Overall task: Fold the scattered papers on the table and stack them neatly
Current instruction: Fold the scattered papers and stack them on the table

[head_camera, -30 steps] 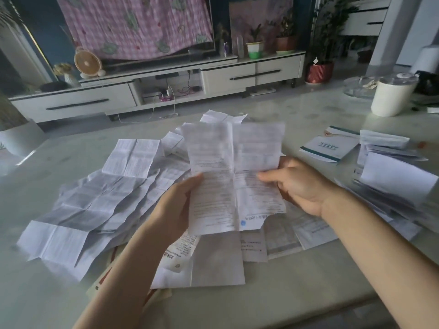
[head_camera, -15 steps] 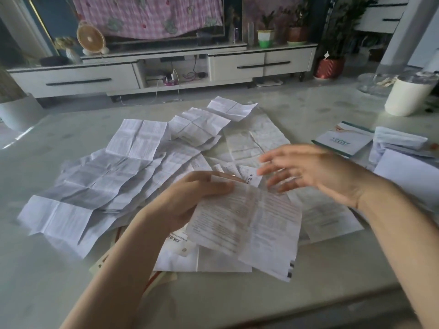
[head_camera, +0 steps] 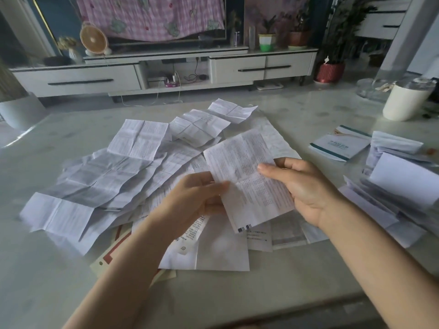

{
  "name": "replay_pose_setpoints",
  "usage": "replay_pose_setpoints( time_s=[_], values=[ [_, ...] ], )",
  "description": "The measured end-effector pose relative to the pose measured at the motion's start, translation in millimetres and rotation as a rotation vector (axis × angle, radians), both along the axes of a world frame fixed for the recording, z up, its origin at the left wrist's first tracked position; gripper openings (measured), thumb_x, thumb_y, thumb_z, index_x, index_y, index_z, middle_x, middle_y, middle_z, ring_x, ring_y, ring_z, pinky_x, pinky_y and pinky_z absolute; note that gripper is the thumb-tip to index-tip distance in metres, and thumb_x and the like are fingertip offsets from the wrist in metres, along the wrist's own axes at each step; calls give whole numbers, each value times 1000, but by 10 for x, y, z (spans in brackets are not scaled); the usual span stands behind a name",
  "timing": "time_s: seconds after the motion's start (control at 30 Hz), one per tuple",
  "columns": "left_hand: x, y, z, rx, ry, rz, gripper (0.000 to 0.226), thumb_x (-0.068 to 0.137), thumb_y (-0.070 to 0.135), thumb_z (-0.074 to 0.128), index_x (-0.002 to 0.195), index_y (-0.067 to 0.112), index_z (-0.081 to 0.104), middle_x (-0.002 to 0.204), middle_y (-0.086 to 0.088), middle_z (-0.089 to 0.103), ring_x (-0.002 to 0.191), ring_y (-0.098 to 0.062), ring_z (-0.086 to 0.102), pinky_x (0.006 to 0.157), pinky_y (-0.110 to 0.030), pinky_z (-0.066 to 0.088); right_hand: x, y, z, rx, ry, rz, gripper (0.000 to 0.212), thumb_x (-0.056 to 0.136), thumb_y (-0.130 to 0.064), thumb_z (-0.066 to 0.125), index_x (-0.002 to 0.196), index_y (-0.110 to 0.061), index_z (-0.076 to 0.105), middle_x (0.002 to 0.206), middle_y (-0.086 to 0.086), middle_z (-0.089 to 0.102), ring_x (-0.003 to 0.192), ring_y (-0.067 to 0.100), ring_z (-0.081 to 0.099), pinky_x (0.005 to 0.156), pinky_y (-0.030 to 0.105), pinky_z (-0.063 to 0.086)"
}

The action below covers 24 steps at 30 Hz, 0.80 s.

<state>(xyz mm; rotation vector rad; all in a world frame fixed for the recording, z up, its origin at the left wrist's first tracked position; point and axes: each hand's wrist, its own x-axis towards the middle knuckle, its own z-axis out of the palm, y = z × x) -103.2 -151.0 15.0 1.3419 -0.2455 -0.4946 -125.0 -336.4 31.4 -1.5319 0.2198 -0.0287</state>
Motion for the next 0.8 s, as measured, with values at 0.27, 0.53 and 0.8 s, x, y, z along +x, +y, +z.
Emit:
replay_pose_setpoints(
  time_s=[0.27, 0.53, 0.8],
  values=[
    [-19, -31, -30, 111, -115, 244, 8, 86, 4, 59, 88, 5, 67, 84, -12, 73, 75, -23, 70, 68, -31, 59, -39, -41, -29, 24, 36, 28, 7, 84, -4, 63, 83, -11, 63, 72, -1, 69, 62, 8, 65, 53, 18, 48],
    [-40, -20, -11, 166, -168, 289, 40, 88, -7, 47, 67, 17, 71, 70, -3, 70, 65, -18, 65, 59, -26, 54, -70, -118, -24, 4, 51, 170, 30, 88, 11, 43, 75, -11, 59, 71, 7, 61, 56, 10, 58, 51, 18, 47],
    [-65, -37, 90, -97, 62, 164, 24, 81, 30, 52, 90, 10, 60, 67, -7, 68, 54, -18, 62, 48, -24, 50, -100, -99, -22, -232, -158, 65, 48, 88, 14, 43, 56, -14, 66, 63, -10, 66, 60, -1, 63, 57, 11, 50]
  ],
)
